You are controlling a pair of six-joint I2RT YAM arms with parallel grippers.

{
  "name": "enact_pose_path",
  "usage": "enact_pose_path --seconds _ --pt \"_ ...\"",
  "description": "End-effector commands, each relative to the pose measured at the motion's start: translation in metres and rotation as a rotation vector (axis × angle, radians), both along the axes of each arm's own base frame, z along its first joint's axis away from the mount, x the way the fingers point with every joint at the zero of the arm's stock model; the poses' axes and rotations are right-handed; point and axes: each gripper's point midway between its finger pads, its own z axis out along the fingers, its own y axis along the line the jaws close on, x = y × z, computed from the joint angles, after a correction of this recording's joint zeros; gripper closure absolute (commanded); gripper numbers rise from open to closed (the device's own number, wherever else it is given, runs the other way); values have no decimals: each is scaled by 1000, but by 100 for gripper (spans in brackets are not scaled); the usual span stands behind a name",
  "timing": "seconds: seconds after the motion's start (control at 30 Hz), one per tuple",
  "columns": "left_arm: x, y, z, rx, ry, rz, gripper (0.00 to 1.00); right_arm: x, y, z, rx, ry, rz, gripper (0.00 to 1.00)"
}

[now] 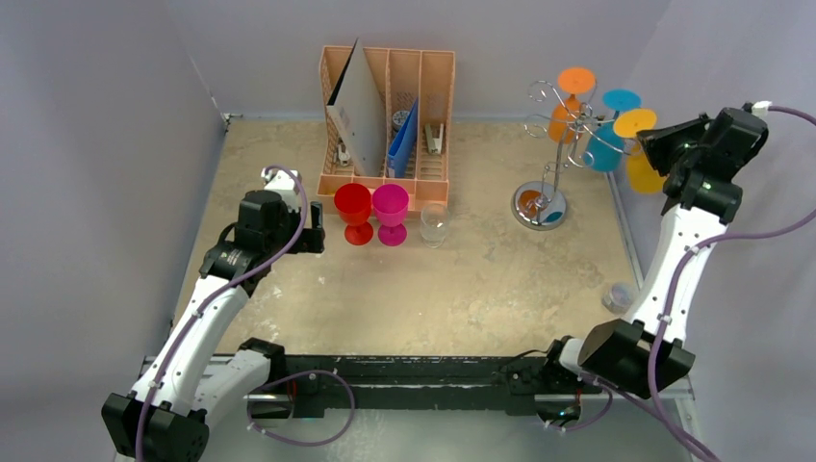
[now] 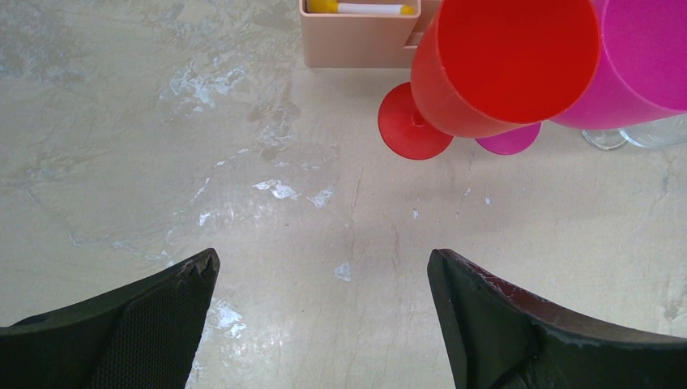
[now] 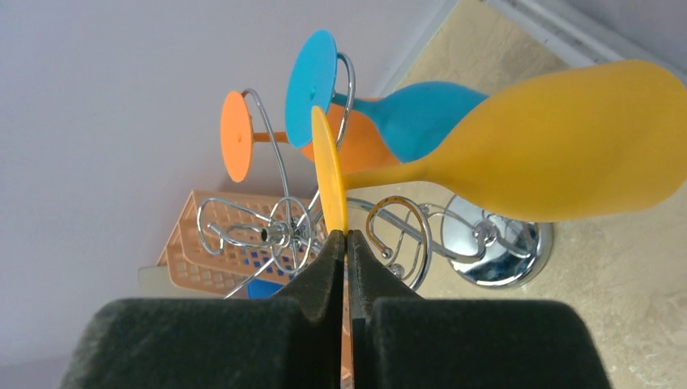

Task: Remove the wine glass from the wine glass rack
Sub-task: Pick up the wine glass from the wine rack.

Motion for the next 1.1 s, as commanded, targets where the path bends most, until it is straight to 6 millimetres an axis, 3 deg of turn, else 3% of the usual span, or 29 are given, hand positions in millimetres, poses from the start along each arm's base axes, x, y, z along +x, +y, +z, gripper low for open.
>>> enact_pose_path --seconds 0.0,0.33,0.73,1.07 --pt "8 -1 18 -2 -58 -12 1 -20 -10 24 -121 -41 -82 100" --pt "8 1 19 2 -62 -8 1 -31 -1 22 -110 -41 -76 100" --pt "7 -4 20 -23 -67 -21 1 -82 22 17 -142 -16 -91 100" --pt "3 -6 23 -36 -79 -30 1 -97 37 13 -177 7 -28 100"
